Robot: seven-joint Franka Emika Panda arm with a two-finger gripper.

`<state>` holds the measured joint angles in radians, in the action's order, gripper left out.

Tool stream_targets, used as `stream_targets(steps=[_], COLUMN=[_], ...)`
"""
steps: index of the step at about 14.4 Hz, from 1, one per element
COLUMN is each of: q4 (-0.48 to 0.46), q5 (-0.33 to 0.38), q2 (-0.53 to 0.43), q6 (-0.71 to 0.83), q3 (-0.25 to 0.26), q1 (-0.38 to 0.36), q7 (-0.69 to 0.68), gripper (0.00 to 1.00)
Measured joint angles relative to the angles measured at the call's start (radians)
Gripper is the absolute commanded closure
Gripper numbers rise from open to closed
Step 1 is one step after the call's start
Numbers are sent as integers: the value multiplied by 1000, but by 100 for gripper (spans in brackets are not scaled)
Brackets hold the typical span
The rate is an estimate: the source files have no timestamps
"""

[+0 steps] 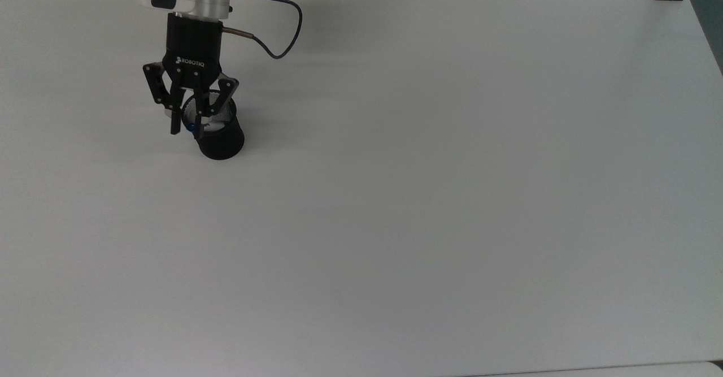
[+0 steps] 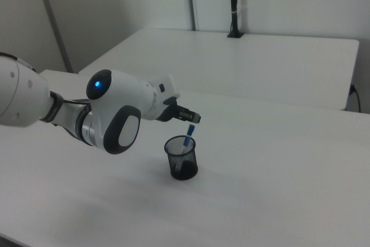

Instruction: Insert the marker

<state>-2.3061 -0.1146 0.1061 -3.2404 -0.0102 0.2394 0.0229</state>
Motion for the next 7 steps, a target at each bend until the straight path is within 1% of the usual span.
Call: stream_targets(steps=[5,6,7], q4=[3,14,38], q5=[0,0,0], q2=[-17,-26,-41], q6=[9,48,133], q3=[0,0,-1], q1=[3,3,3], q7=[34,35,35], gripper=[0,0,0])
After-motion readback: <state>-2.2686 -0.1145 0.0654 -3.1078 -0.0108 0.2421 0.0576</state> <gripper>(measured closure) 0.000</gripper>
